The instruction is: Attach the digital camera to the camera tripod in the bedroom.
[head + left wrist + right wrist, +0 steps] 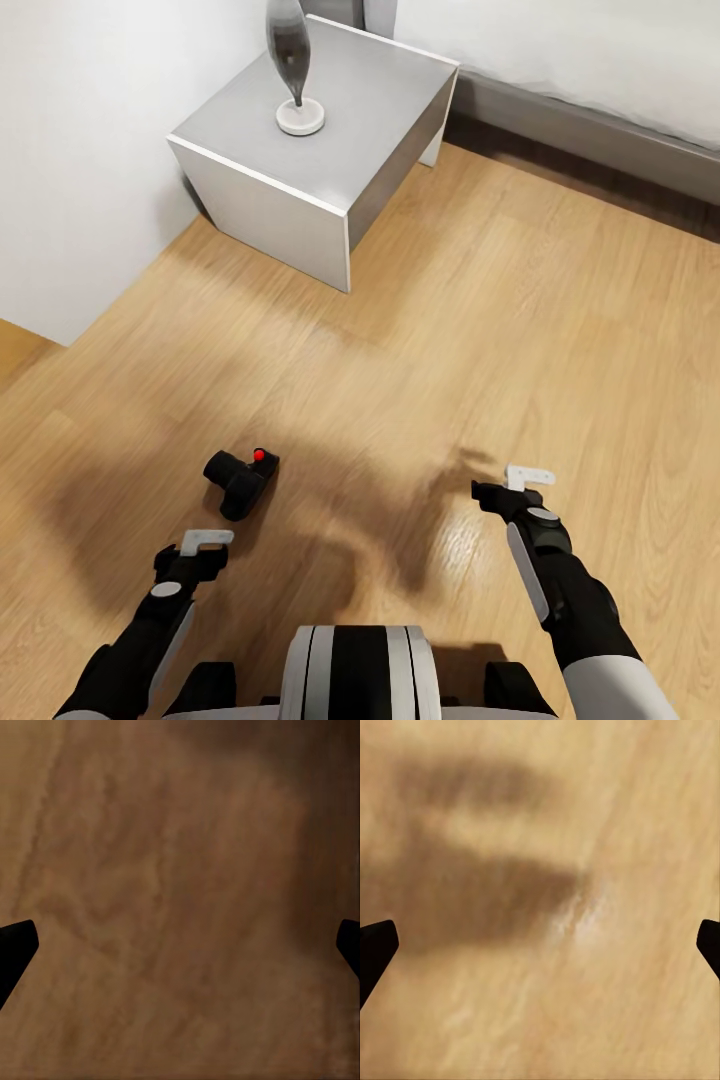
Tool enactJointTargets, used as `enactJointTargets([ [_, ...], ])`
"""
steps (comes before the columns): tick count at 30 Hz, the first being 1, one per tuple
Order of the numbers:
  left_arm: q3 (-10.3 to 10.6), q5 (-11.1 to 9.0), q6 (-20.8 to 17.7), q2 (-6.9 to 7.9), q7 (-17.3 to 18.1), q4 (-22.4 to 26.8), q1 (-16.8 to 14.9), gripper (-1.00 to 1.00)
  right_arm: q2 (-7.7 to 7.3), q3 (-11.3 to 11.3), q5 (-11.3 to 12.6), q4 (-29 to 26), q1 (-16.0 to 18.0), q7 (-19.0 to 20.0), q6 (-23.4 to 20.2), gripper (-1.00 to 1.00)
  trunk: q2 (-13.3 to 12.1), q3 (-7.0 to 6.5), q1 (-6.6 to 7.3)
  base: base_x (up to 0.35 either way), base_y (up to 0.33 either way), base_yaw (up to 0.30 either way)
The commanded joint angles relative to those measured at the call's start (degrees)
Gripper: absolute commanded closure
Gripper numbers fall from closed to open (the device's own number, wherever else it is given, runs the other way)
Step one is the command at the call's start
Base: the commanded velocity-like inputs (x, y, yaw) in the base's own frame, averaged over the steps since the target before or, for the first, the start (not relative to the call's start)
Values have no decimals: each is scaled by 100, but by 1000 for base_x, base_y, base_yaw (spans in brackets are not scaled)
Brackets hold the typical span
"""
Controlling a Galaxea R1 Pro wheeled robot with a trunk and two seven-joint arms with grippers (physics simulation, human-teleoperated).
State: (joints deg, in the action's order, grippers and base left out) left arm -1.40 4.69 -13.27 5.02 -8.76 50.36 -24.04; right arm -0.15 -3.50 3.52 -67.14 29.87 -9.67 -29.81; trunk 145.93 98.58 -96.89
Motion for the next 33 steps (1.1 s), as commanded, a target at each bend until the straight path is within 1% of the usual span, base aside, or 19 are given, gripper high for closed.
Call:
enactJointTargets([
  [1,3,65,-30,11,86,11,-6,-100,-2,6,37,-2,1,-35,-25,-100,1,3,1,0,0,0],
  [2,4,85,-26,19,175,16,-14,-100,-2,6,37,4,1,-35,-25,-100,1,3,1,0,0,0],
  [3,3,263,-11,45,516,38,-91,-100,-2,7,36,28,1,-35,-25,-100,1,3,1,0,0,0],
  [4,3,418,-7,48,653,53,-131,-100,-2,10,36,46,1,-35,-25,-100,1,3,1,0,0,0],
  [8,1,775,-1,40,850,87,-192,-100,-2,13,35,90,1,-35,-25,-100,1,3,1,0,0,0],
  [10,0,1074,5,38,976,142,-232,-100,-2,15,33,118,1,-35,-25,-100,1,3,1,0,0,0],
  [11,0,1149,7,40,1012,181,-245,-100,-2,15,23,124,1,-35,-25,-100,1,3,1,0,0,0],
  [21,0,1298,29,68,1049,215,-258,-100,-2,16,2,120,1,-44,-25,-100,1,3,1,0,0,0],
  [22,0,1361,100,83,1049,188,-258,-100,-2,16,4,121,1,-48,-21,-100,1,3,1,0,0,0],
  [26,-1,1473,253,94,1045,154,-259,-100,-2,16,7,125,1,-51,-18,-100,1,3,1,0,0,0],
  [27,-1,1529,318,95,1045,140,-259,-100,-2,16,8,127,1,-52,-17,-100,1,3,1,0,0,0],
  [33,-7,1653,414,77,1043,117,-259,-100,-2,11,27,130,1,-48,-16,-100,1,3,1,0,0,0],
])
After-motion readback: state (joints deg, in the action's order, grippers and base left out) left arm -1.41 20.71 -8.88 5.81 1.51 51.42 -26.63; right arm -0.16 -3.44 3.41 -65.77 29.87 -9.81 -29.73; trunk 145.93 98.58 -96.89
